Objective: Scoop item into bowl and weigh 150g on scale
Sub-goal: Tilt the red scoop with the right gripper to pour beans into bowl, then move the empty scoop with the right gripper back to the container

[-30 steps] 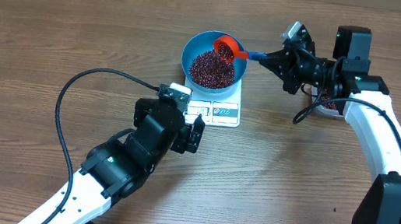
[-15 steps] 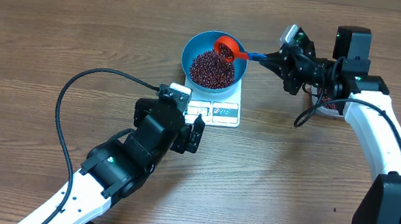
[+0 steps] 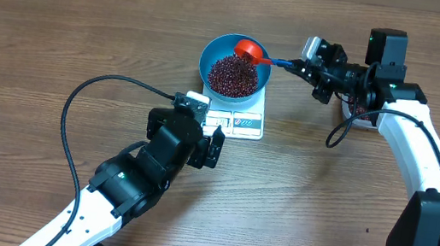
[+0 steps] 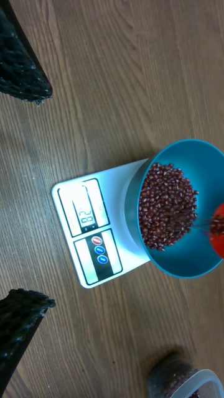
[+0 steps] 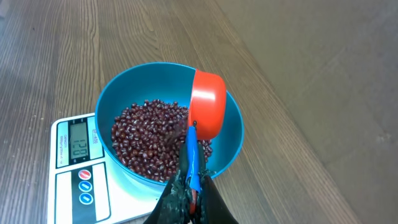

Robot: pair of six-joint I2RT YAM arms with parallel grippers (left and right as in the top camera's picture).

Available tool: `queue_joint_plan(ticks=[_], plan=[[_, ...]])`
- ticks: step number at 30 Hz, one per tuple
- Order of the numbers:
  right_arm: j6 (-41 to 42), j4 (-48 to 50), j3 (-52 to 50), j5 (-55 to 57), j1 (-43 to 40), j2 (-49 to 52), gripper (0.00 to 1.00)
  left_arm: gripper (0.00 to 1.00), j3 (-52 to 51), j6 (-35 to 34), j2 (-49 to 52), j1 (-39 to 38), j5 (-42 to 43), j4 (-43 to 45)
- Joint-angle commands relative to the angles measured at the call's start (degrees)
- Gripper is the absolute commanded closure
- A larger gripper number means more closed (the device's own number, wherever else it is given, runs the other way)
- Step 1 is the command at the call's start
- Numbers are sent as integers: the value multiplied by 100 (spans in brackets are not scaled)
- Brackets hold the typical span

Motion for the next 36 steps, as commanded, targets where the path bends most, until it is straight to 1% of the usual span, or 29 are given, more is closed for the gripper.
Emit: queue_joint_plan(ticks=[1, 5, 10, 17, 22, 29, 33, 36], plan=[[-164, 39, 118, -26, 15, 39, 96, 1, 129, -94, 9, 31, -59, 22], [-133, 52, 118, -50, 15, 39, 96, 1, 129, -94, 9, 31, -59, 22], [352, 50, 118, -48, 15, 39, 96, 0, 129, -94, 9, 31, -59, 22], [463, -39, 118, -131, 15, 37, 96, 0, 129, -94, 9, 31, -59, 20], [1993, -50, 122, -243, 0, -37, 96, 0, 129, -94, 9, 31, -59, 22], [2916, -55, 136, -214, -90, -592, 96, 0, 129, -94, 9, 31, -59, 22], [3871, -83, 136, 481, -175, -1126, 96, 0, 129, -94, 9, 31, -59, 20], [4118, -358, 136, 1167, -216, -1576, 96, 1, 129, -94, 9, 31, -59, 22]])
